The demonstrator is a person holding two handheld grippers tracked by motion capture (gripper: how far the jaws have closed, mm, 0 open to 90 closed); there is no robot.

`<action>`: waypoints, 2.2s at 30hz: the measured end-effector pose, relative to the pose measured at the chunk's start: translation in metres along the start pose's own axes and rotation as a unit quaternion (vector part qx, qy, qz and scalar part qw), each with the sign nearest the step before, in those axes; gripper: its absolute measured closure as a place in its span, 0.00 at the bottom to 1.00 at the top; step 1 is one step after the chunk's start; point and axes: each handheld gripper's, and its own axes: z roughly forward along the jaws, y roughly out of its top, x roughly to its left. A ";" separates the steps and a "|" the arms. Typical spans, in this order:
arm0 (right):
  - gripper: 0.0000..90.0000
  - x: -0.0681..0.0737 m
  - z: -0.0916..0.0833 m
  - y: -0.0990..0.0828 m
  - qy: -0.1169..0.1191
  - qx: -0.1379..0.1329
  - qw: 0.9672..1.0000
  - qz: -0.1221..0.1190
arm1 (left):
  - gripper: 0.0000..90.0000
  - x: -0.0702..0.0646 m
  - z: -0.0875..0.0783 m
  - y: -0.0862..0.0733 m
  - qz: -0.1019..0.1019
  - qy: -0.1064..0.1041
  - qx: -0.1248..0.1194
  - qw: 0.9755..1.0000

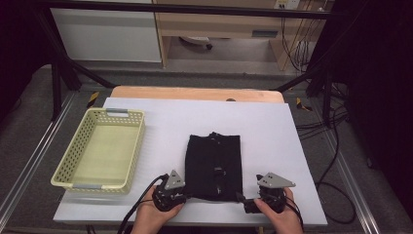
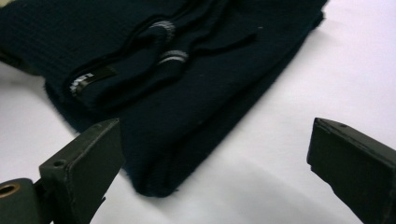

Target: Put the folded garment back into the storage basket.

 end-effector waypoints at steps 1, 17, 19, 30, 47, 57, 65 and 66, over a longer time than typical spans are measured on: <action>0.05 0.004 0.000 -0.001 0.004 0.001 1.000 -0.001 | 0.83 -0.001 -0.002 -0.002 -0.001 -0.001 0.000 1.000; 0.11 0.044 0.009 -0.009 0.052 0.045 0.997 -0.024 | 0.77 -0.024 -0.035 -0.036 -0.007 0.012 -0.007 1.000; 0.16 0.048 0.014 -0.011 0.060 0.060 0.996 -0.034 | 0.68 -0.024 -0.037 -0.040 -0.013 0.014 -0.007 1.000; 0.59 0.054 0.018 -0.010 0.085 0.061 0.992 -0.063 | 0.27 -0.028 -0.067 -0.042 -0.037 0.039 -0.074 0.996; 0.84 0.054 0.012 -0.006 0.100 0.058 0.989 -0.090 | 0.15 0.022 -0.046 0.024 -0.064 0.092 -0.090 0.990; 0.84 0.054 0.014 -0.007 0.095 0.064 0.989 -0.096 | 0.17 0.061 -0.021 0.065 -0.062 0.110 -0.072 0.989; 0.84 0.054 0.014 -0.006 0.096 0.064 0.988 -0.102 | 0.17 0.086 0.010 0.071 -0.083 0.110 -0.052 0.989; 0.84 0.054 0.014 -0.006 0.095 0.063 0.988 -0.105 | 0.17 0.088 0.014 0.070 -0.084 0.112 -0.046 0.989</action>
